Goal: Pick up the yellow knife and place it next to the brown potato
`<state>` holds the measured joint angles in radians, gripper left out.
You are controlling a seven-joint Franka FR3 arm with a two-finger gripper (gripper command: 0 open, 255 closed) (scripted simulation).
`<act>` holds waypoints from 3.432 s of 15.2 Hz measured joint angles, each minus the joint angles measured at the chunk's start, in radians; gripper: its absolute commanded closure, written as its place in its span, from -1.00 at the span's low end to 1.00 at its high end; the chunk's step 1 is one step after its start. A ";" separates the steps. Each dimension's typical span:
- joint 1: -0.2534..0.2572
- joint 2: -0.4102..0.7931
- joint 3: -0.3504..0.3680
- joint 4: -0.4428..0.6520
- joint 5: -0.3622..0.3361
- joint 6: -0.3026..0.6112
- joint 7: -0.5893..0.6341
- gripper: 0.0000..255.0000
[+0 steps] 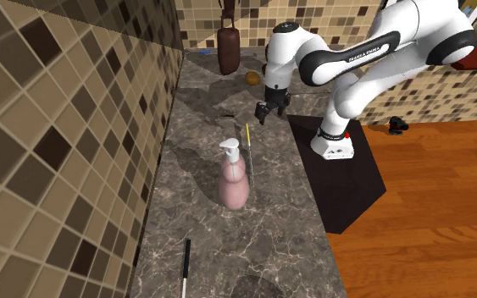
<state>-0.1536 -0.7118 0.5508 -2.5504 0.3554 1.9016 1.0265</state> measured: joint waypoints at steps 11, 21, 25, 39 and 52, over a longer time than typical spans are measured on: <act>-0.300 0.405 0.426 0.113 -0.060 0.329 0.651 -1.00; -0.364 0.516 0.511 0.077 -0.140 0.453 0.739 -1.00; -0.365 0.516 0.511 0.077 -0.140 0.454 0.739 1.00; -0.338 0.466 0.476 0.091 -0.098 0.402 0.705 1.00; -0.280 0.336 0.370 0.185 -0.034 0.198 0.643 1.00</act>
<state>-0.4332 -0.3755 0.9209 -2.3651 0.3218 2.0999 1.6691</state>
